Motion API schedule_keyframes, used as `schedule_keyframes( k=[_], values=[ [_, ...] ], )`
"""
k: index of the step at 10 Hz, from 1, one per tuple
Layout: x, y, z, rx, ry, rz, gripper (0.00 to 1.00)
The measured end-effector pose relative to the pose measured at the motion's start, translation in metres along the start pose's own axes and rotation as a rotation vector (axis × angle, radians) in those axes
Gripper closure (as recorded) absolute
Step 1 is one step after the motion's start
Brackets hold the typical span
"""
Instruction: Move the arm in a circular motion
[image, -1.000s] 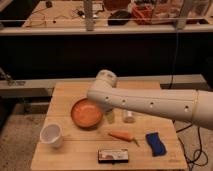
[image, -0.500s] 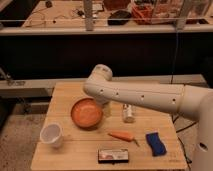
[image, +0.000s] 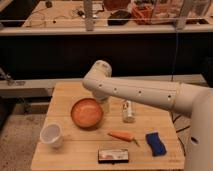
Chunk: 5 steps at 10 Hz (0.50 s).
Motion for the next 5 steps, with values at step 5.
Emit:
schedule_keyframes(
  k=[5],
  values=[
    [0.04,-0.01,0.006,-0.007,-0.012,0.056,0.2]
  ],
)
